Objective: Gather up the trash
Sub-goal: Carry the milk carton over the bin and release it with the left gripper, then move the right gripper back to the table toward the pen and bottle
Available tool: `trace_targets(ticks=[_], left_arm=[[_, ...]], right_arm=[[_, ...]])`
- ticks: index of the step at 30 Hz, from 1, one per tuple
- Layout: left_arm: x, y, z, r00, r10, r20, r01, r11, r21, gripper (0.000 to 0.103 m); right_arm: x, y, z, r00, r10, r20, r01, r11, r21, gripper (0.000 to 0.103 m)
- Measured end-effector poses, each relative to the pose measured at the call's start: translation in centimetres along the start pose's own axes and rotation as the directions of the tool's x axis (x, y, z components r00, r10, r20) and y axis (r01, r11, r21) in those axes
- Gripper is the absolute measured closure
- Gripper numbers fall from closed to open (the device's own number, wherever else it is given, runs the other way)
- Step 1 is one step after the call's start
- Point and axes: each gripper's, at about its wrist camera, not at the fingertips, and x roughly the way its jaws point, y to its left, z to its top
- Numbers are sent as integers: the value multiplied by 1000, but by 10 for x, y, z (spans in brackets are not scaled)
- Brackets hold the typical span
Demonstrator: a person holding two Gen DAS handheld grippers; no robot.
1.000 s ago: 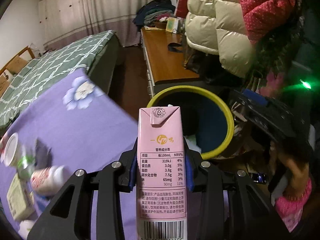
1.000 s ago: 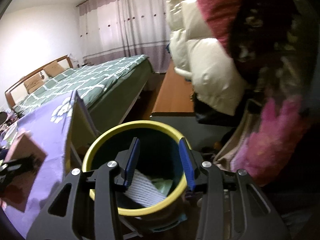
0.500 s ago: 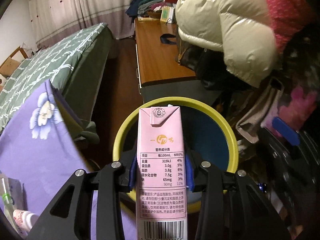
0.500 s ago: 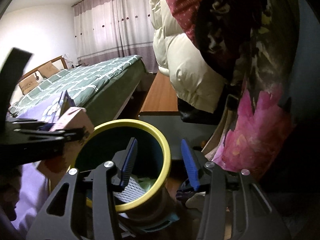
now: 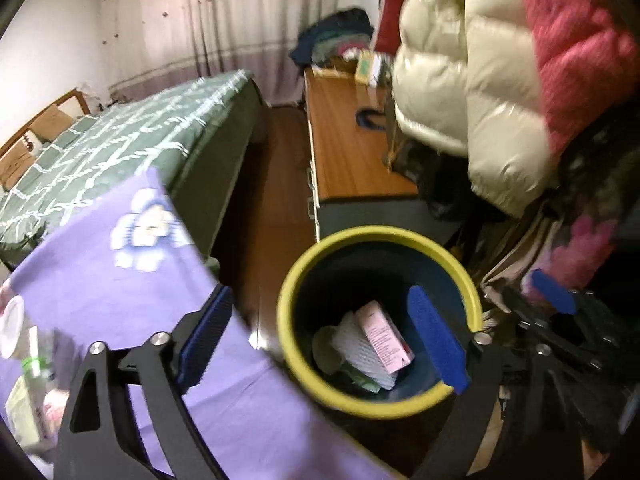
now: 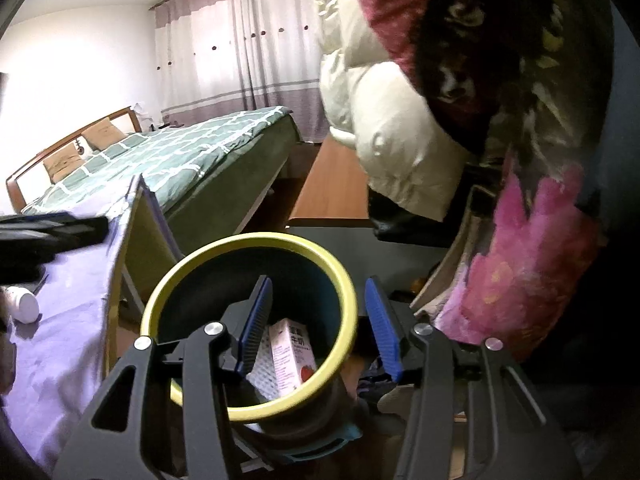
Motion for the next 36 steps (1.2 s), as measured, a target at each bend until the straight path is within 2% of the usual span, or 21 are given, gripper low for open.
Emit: trace_targets(ticks=[5, 10, 12, 15, 18, 20, 24, 27, 30, 34, 36], left_arm=[[-76, 41, -24, 990, 75, 120, -69, 996, -56, 8], [-145, 99, -57, 957, 213, 199, -186, 972, -146, 5], [-168, 122, -73, 935, 283, 215, -245, 951, -186, 5], [-204, 161, -101, 886, 405, 224, -344, 900, -267, 5], [-228, 197, -125, 850, 484, 209, -400, 850, -343, 5], [-242, 219, -143, 834, 516, 193, -418, 821, -388, 5], [-258, 251, -173, 814, 558, 163, -446, 780, -439, 5], [-263, 265, -188, 806, 574, 145, -460, 762, -455, 5], [-263, 276, -198, 807, 576, 129, -463, 753, -468, 5], [-262, 285, -206, 810, 573, 123, -455, 747, -485, 5], [-260, 288, -206, 812, 571, 121, -452, 747, -488, 5]], right_arm=[[-3, 26, -1, 999, 49, -3, -49, 998, -41, 55], [-9, 63, -2, 993, 114, -9, -114, 989, -90, 53], [-11, 78, -2, 989, 150, -16, -151, 983, -105, 53], [-12, 111, -3, 976, 215, -44, -220, 965, -146, 53], [-12, 146, -6, 959, 273, -79, -283, 940, -189, 53], [-13, 168, -9, 950, 296, -100, -311, 925, -220, 53], [-13, 224, -18, 913, 368, -173, -404, 872, -277, 53], [-16, 260, -25, 899, 392, -196, -436, 842, -317, 53], [-18, 286, -26, 888, 409, -208, -458, 823, -337, 53], [-11, 319, -9, 871, 442, -215, -490, 813, -315, 53], [-3, 339, 2, 871, 439, -220, -490, 814, -313, 53]])
